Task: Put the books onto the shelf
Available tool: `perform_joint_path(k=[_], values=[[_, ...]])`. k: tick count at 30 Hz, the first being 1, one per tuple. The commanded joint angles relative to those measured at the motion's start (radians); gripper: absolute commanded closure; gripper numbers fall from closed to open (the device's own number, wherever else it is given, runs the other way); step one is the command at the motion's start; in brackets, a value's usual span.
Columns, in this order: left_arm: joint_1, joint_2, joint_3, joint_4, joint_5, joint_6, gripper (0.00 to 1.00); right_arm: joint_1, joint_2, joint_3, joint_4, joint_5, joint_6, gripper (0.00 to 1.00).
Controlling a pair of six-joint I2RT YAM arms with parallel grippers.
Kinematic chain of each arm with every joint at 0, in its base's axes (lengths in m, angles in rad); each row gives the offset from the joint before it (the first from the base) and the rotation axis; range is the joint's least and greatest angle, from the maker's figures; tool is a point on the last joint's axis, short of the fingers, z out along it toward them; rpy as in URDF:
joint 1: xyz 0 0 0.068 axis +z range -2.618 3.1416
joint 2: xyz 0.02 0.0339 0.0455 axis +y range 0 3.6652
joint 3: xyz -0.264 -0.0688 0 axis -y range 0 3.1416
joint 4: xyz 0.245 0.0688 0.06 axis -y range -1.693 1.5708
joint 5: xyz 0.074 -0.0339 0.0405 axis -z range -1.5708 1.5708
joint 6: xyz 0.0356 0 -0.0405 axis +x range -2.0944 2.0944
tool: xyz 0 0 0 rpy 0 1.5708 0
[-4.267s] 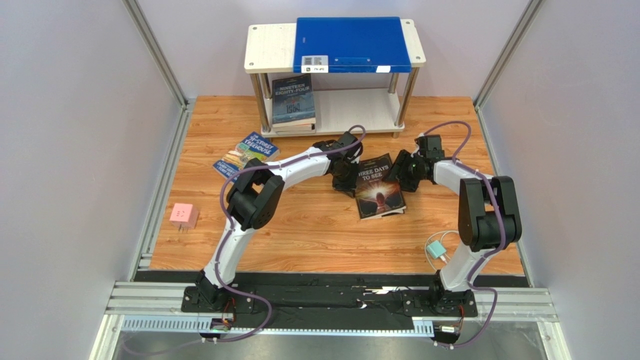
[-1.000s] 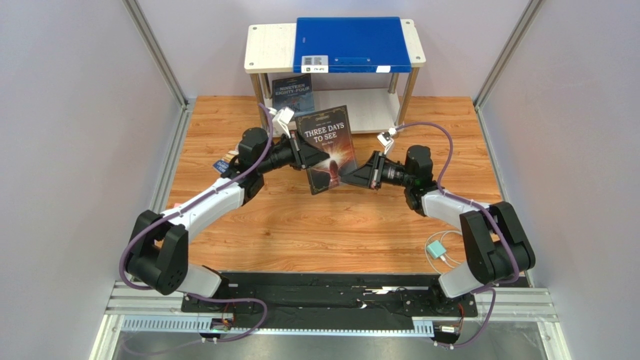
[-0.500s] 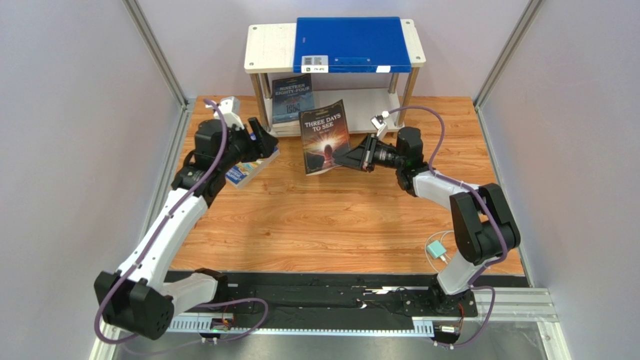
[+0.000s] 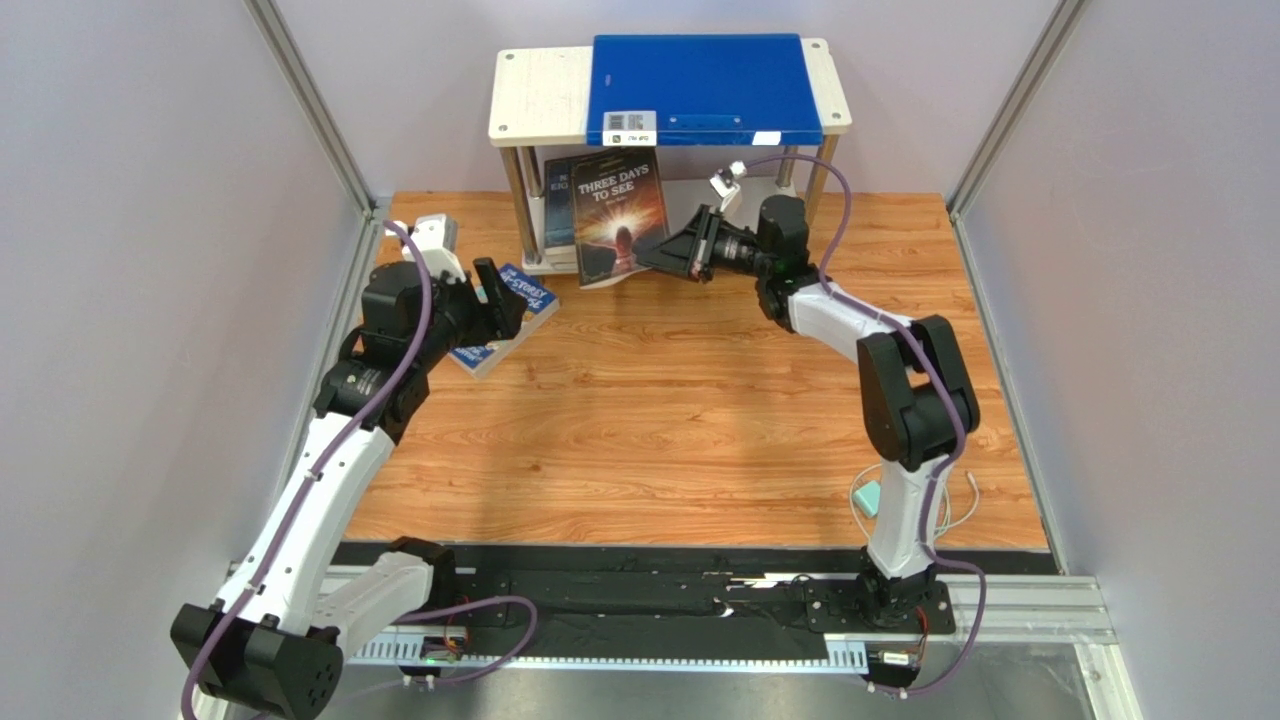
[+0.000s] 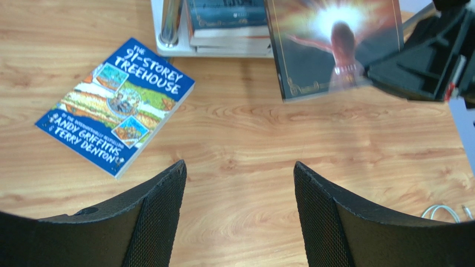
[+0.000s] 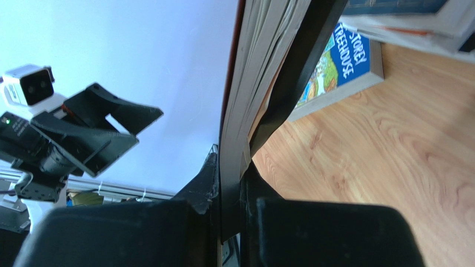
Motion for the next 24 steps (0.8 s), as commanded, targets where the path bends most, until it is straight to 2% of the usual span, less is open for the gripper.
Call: perform_joint_path(k=[1, 4, 9, 18, 24], values=[[0.007, -0.036, -0.019, 0.003, 0.017, 0.007, 0.24, 0.027, 0.097, 0.183, 0.059, 0.021, 0.028, 1.0], [0.007, -0.046, -0.03, 0.018, 0.04, 0.007, 0.24, 0.037, 0.163, 0.257, 0.017, 0.042, 0.006, 1.0], [0.007, -0.043, -0.053, 0.023, 0.056, 0.001, 0.25, 0.06, 0.274, 0.479, -0.142, 0.079, -0.057, 1.0], [0.009, -0.062, -0.08, 0.039, 0.08, -0.002, 0.25, 0.063, 0.485, 0.852, -0.334, 0.156, -0.074, 0.98], [0.009, -0.062, -0.091, 0.05, 0.096, -0.008, 0.25, 0.065, 0.579, 0.939, -0.362, 0.179, -0.051, 0.94]])
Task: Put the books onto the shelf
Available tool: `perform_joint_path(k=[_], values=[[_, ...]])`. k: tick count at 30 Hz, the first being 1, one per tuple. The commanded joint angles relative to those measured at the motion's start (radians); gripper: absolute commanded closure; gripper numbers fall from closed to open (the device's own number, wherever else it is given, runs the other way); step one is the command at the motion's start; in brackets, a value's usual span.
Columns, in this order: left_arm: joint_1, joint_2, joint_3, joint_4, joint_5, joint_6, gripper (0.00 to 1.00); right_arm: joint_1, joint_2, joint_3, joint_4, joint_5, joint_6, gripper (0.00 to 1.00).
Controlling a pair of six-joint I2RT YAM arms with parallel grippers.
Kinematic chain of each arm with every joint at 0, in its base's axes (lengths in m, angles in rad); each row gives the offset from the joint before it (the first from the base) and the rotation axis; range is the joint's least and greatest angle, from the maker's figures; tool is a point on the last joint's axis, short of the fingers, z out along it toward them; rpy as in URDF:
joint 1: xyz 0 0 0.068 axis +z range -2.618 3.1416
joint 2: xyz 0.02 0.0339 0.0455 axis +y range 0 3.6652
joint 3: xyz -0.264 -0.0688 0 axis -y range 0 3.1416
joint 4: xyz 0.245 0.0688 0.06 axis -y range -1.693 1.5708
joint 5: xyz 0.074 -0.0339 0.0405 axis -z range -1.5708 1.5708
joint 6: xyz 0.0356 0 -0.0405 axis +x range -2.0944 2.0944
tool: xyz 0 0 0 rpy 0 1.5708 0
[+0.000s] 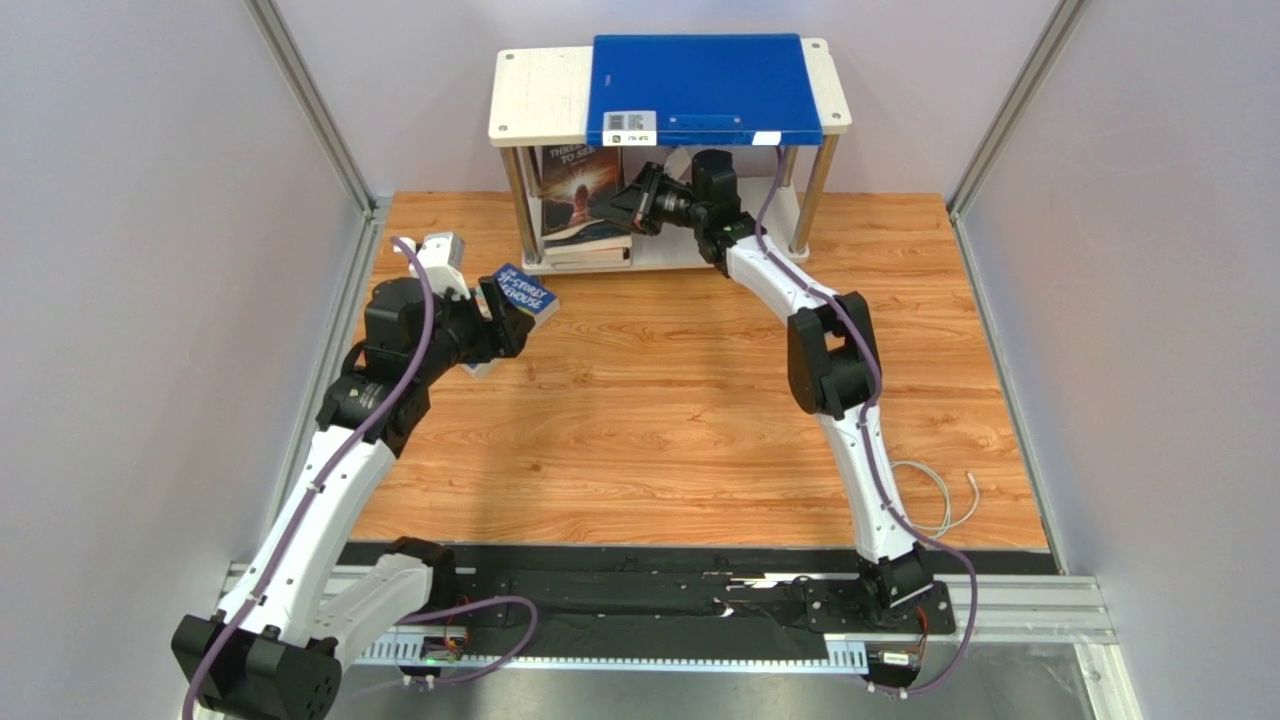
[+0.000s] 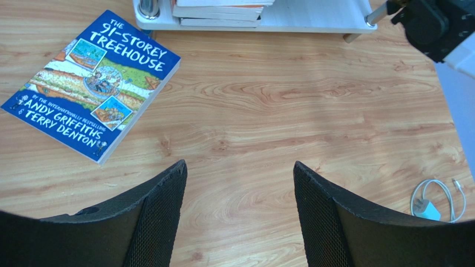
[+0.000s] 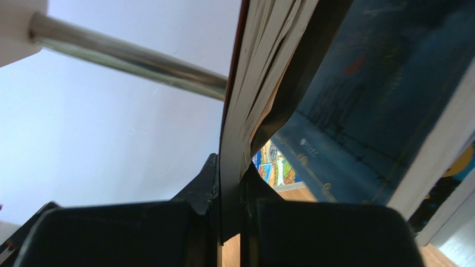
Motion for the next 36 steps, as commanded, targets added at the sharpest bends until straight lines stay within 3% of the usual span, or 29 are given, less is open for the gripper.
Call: perform_joint_path(k=[1, 12, 15, 16, 18, 22, 27, 31, 32, 34, 35, 36], values=[[0.005, -0.019, -0.009, 0.042, 0.022, -0.004, 0.25, 0.002, 0.044, 0.092, 0.007, 0.03, -0.005, 0.93], [0.005, -0.019, -0.019, 0.036, 0.017, 0.0, 0.26, 0.002, 0.098, 0.138, -0.056, 0.008, -0.009, 0.82], [0.005, -0.021, -0.024, 0.038, 0.017, -0.003, 0.26, -0.001, 0.086, 0.102, -0.061, 0.019, -0.015, 0.63], [0.005, -0.025, -0.027, 0.041, 0.019, -0.004, 0.26, -0.001, 0.063, 0.089, -0.064, 0.025, -0.021, 0.49], [0.005, -0.029, -0.032, 0.041, 0.022, -0.006, 0.26, 0.0, 0.032, 0.032, -0.082, 0.043, -0.058, 0.32], [0.005, -0.038, -0.041, 0.042, 0.013, -0.007, 0.26, 0.0, -0.049, -0.043, -0.126, 0.062, -0.11, 0.09], [0.005, -0.018, -0.038, 0.031, -0.084, -0.01, 0.26, -0.003, -0.167, -0.177, -0.166, 0.056, -0.167, 0.05], [0.039, 0.139, 0.002, 0.002, -0.162, -0.055, 0.27, 0.002, -0.305, -0.379, -0.188, 0.079, -0.215, 0.05], [0.059, 0.183, 0.043, -0.022, -0.133, -0.076, 0.29, 0.007, -0.333, -0.455, -0.199, 0.094, -0.23, 0.05], [0.116, 0.317, 0.089, -0.045, -0.11, -0.095, 0.51, 0.023, -0.409, -0.531, -0.214, 0.126, -0.267, 0.05], [0.133, 0.359, 0.137, -0.065, -0.09, -0.104, 0.68, 0.03, -0.432, -0.594, -0.235, 0.138, -0.278, 0.05], [0.166, 0.399, 0.161, -0.074, -0.089, -0.113, 1.0, 0.045, -0.474, -0.625, -0.237, 0.152, -0.285, 0.05]])
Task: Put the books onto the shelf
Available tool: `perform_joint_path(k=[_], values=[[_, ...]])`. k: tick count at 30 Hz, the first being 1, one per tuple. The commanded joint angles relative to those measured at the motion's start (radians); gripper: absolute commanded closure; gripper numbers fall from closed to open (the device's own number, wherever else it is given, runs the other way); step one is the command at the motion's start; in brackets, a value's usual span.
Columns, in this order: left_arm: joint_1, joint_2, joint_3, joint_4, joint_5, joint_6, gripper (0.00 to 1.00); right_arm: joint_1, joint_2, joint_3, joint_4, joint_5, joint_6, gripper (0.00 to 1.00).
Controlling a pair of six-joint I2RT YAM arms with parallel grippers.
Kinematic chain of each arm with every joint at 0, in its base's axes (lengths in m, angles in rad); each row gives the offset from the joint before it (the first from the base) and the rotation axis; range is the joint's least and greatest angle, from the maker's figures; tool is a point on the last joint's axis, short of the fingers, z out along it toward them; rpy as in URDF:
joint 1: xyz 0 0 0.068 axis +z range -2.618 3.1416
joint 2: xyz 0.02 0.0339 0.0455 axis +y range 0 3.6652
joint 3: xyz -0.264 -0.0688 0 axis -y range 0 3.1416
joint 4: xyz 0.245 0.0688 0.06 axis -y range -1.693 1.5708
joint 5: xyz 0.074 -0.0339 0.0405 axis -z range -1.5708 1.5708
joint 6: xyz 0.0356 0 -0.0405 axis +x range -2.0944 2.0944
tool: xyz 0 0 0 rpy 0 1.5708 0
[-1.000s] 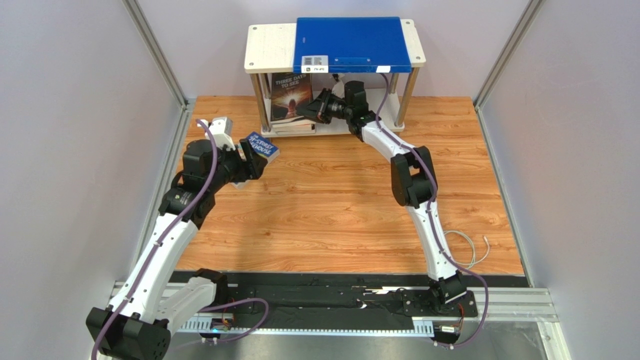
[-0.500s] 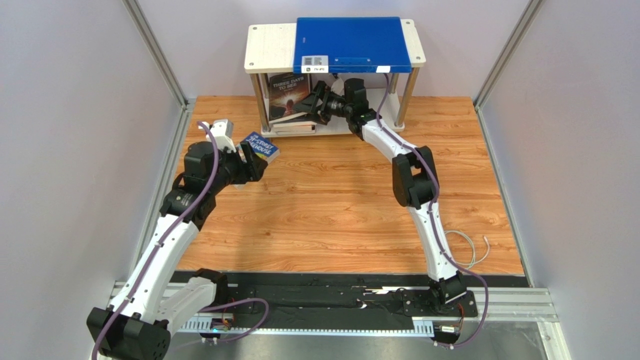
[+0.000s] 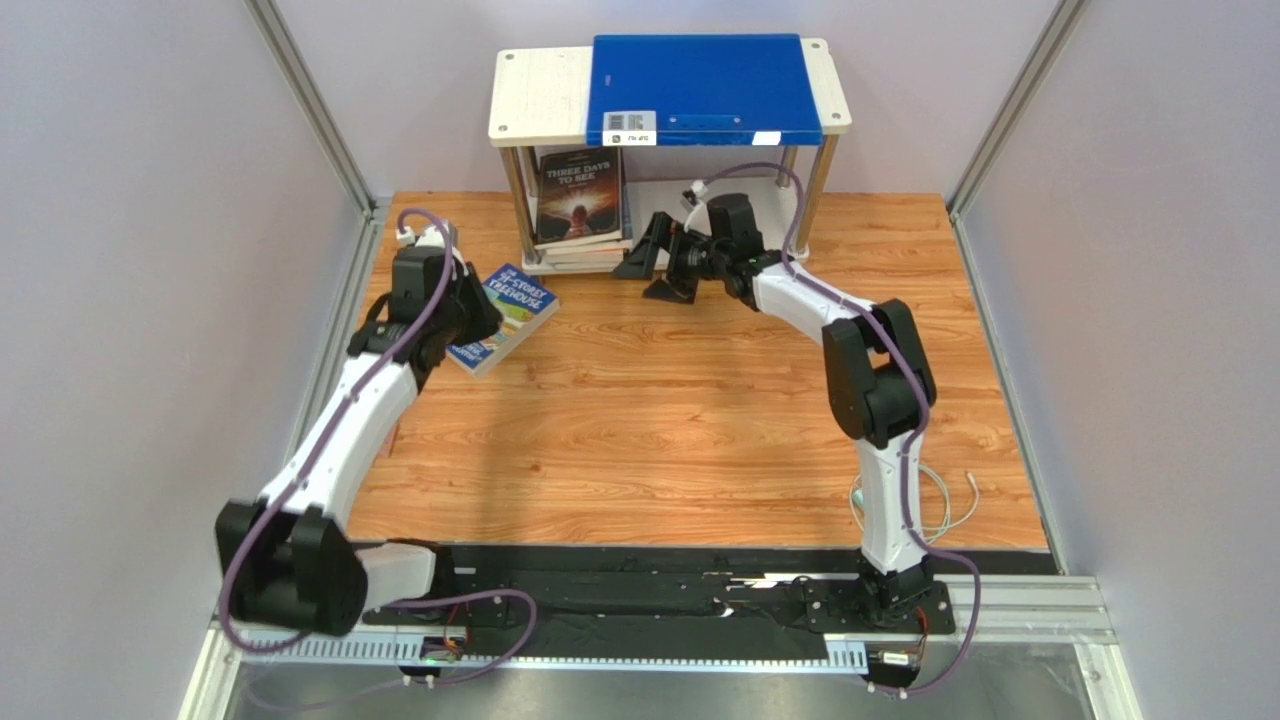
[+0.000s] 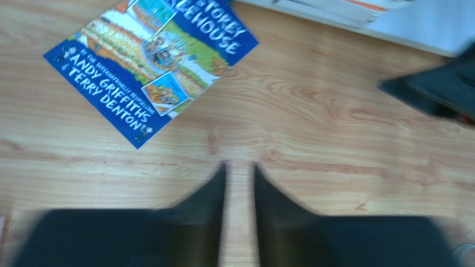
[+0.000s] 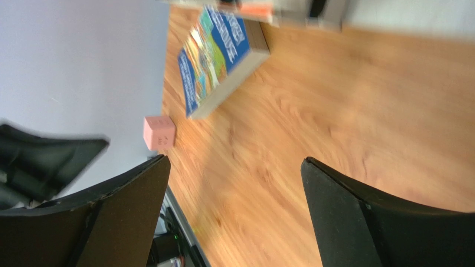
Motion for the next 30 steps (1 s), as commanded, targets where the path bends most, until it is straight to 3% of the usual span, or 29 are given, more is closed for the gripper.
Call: perform_joint_path(k=[1, 5, 11, 21, 30], values=[[0.098, 0.223, 0.152, -0.082, 0.013, -0.054, 1.0, 0.049, -0.184, -0.152, -0.027, 0.077, -0.102, 0.05], [0.184, 0.392, 0.294, -0.175, -0.006, -0.074, 1.0, 0.121, -0.206, -0.209, -0.078, 0.154, -0.144, 0.05], [0.317, 0.647, 0.547, -0.352, 0.015, -0.106, 1.0, 0.199, -0.085, -0.161, -0.072, 0.16, -0.099, 0.05], [0.353, 1.089, 0.952, -0.58, 0.124, -0.08, 1.0, 0.239, 0.019, -0.098, -0.112, 0.174, -0.058, 0.06], [0.35, 1.166, 1.078, -0.634, 0.237, -0.022, 1.0, 0.239, -0.001, -0.1, -0.151, 0.217, -0.073, 0.06]])
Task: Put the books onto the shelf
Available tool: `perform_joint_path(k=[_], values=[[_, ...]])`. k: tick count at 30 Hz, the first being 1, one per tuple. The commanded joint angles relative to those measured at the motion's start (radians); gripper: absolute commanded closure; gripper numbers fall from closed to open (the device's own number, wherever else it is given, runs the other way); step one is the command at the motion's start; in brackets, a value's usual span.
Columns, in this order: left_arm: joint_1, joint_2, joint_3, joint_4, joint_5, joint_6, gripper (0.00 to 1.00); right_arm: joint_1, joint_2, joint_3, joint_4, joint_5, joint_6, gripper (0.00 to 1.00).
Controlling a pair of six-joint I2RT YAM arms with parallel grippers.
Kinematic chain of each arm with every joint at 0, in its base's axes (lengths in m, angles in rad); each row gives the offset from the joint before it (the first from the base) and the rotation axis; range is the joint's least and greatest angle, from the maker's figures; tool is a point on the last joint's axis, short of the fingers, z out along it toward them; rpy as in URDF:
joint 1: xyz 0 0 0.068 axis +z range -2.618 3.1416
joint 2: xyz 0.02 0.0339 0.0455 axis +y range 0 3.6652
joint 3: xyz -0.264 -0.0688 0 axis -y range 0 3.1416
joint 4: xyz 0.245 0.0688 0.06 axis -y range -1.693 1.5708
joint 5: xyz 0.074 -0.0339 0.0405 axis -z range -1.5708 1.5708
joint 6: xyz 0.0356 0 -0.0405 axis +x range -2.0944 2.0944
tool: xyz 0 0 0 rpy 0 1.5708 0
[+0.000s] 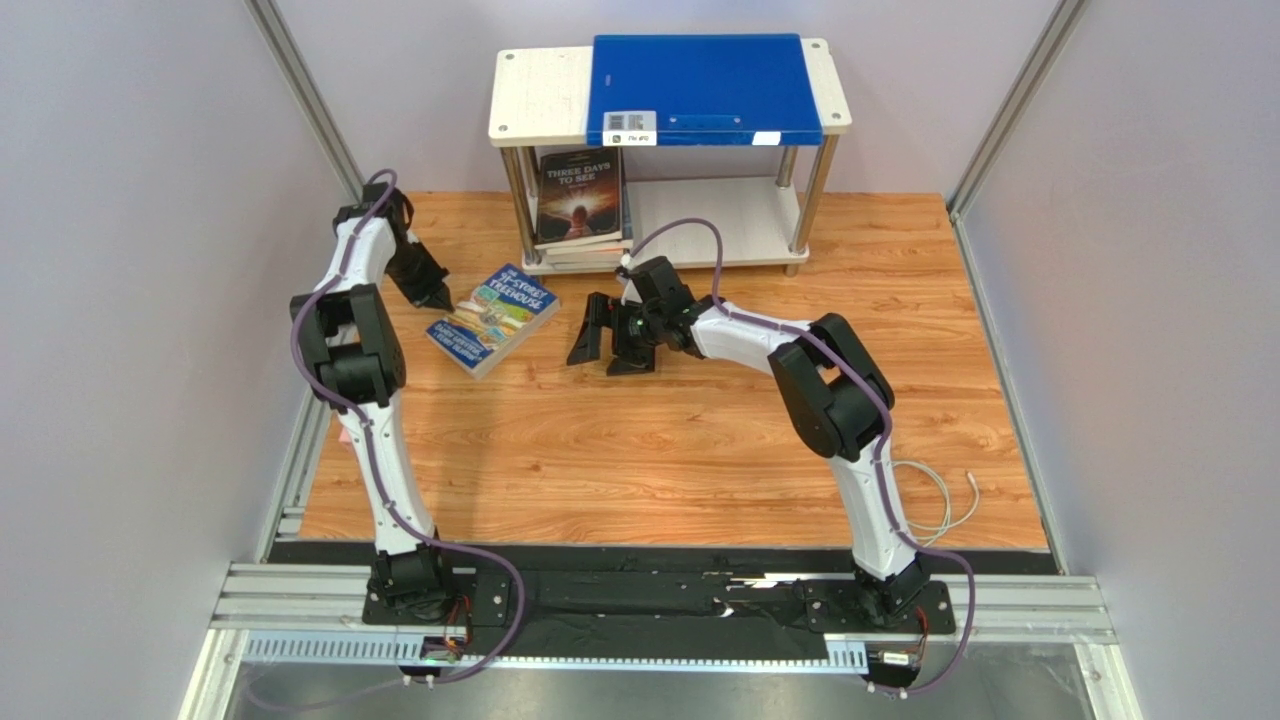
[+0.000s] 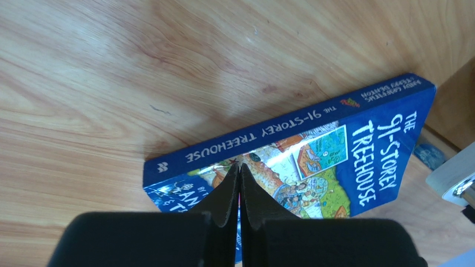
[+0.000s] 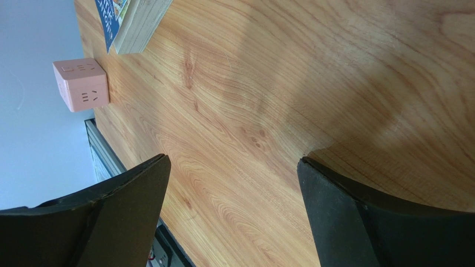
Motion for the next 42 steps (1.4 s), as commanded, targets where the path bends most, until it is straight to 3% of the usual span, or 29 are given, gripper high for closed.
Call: perform_joint_path(k=[1, 9, 17, 21, 24, 36, 42], values=[[-0.006, 0.045, 0.1, -0.089, 0.085, 0.055, 1.0, 0.002, -0.027, 0.023, -0.024, 0.041, -0.013, 0.06], [-0.006, 0.119, 0.237, -0.164, -0.102, 0.007, 1.0, 0.002, -0.063, -0.021, -0.013, 0.051, -0.01, 0.07], [-0.014, 0.206, 0.292, -0.16, 0.056, 0.029, 1.0, 0.002, -0.077, -0.046, -0.019, 0.063, -0.019, 0.07], [-0.066, 0.208, 0.3, -0.199, 0.059, 0.095, 1.0, 0.002, -0.071, -0.058, -0.012, 0.077, -0.019, 0.07], [-0.121, 0.145, 0.223, -0.186, 0.088, 0.122, 1.0, 0.0, -0.071, -0.064, -0.004, 0.086, -0.019, 0.07], [-0.307, -0.175, -0.361, 0.053, 0.116, 0.083, 1.0, 0.006, -0.059, -0.046, 0.054, 0.058, 0.019, 0.14], [-0.35, -0.216, -0.423, 0.097, 0.114, 0.053, 1.0, 0.026, -0.125, -0.133, 0.132, 0.032, 0.042, 0.28]])
